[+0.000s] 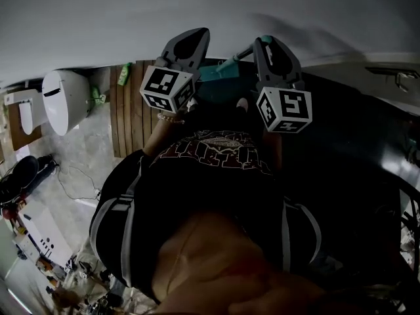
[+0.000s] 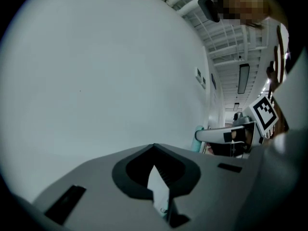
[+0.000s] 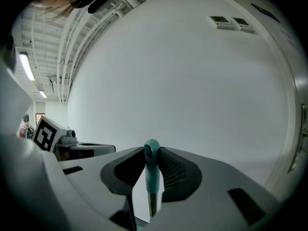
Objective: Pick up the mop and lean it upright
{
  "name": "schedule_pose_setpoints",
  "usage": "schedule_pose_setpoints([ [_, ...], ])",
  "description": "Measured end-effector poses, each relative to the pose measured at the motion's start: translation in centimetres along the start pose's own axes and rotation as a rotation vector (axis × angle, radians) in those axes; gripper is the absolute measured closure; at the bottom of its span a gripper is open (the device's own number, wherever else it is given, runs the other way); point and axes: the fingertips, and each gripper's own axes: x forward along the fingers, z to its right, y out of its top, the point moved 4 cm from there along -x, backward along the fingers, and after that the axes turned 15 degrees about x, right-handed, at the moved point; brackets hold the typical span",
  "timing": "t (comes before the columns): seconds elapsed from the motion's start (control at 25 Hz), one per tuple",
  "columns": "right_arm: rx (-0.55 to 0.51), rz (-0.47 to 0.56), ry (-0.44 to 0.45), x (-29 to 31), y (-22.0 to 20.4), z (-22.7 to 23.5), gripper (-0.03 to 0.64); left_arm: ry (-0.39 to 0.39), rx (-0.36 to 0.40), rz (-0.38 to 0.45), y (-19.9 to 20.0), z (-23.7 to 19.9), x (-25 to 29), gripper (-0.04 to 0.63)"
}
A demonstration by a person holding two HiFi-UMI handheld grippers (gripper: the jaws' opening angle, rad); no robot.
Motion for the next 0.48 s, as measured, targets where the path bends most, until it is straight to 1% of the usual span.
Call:
schedule_pose_setpoints([
  [0.24,0.004,-0.016,0.006,2.3,-1.5,-3.2,0.512,0.002,0.009,-0.007,-0.3,-2.3,-2.3,0.558],
  [0.48,0.006,-0.047,-0.031,3.9,-4.6,-4.8,0.512,0.014,-0.007,-0.021,-1.3,-4.6,-4.5,0.558],
])
